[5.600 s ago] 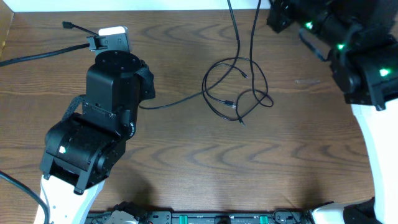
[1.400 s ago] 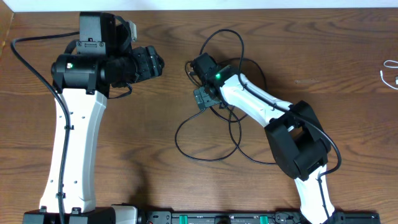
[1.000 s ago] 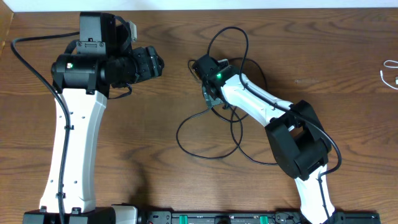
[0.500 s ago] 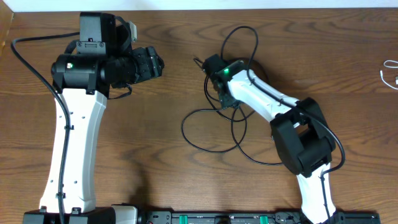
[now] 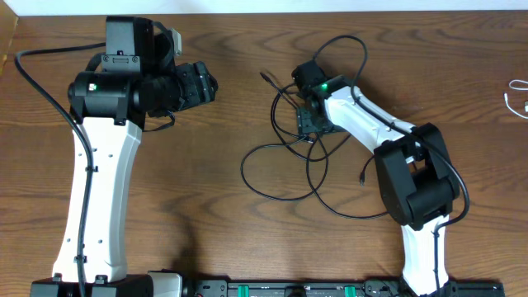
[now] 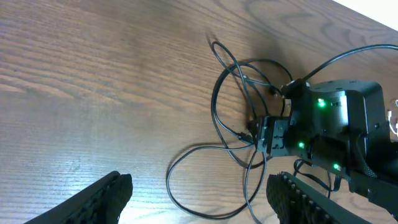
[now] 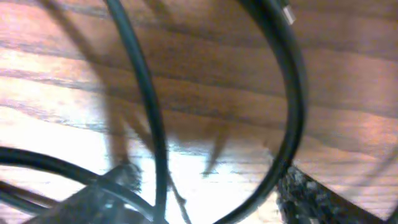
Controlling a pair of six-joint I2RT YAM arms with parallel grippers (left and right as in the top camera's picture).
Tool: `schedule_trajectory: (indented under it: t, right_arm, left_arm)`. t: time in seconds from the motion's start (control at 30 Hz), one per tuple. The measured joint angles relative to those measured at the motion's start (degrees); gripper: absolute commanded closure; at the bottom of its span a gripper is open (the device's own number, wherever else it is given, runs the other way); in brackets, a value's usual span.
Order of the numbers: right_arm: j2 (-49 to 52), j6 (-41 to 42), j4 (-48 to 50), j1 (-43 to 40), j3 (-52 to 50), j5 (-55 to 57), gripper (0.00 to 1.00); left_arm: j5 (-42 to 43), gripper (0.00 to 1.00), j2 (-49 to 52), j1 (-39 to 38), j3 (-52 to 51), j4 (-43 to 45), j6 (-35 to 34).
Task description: Untangle cables
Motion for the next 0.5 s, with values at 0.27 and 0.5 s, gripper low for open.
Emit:
schedule_trajectory:
  t: [0.27, 0.5]
  right_arm:
    - [-0.35, -0.66, 0.46, -0.09, -0.85, -2.99, 0.83]
    - [-0.39, -0.87, -2.10, -0.11, 0.11, -3.45, 0.99]
  left_arm:
    - [0.00, 0.24, 0.00, 0.00, 0.00, -0.04, -0.02]
    - [0.00, 0.24, 0.00, 0.00, 0.00, -0.04, -0.02]
